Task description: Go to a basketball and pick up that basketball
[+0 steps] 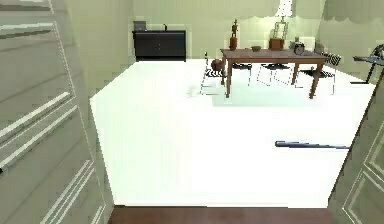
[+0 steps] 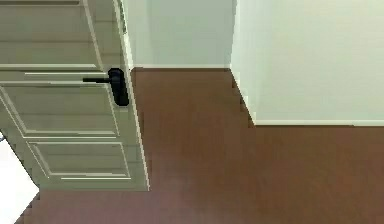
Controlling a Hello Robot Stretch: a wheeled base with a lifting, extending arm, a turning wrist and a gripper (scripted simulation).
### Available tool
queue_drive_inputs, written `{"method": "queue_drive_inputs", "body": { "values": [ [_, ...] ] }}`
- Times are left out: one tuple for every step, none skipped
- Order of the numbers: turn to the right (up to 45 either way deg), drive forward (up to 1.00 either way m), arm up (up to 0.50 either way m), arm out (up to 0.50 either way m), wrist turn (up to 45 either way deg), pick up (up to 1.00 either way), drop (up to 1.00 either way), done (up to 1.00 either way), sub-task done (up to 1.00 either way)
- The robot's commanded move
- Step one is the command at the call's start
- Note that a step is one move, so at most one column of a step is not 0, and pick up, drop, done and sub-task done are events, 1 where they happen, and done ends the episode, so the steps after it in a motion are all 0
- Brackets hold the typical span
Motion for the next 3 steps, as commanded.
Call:
{"method": "queue_drive_inputs", "body": {
  "values": [
    [-3.0,0.00,0.00,0.00,0.0,0.00,0.00,0.00,0.00],
    [45.0,0.00,0.00,0.00,0.0,0.00,0.00,0.00,0.00],
    [45.0,0.00,0.00,0.00,0.0,0.00,0.00,0.00,0.00]
  ]
}}
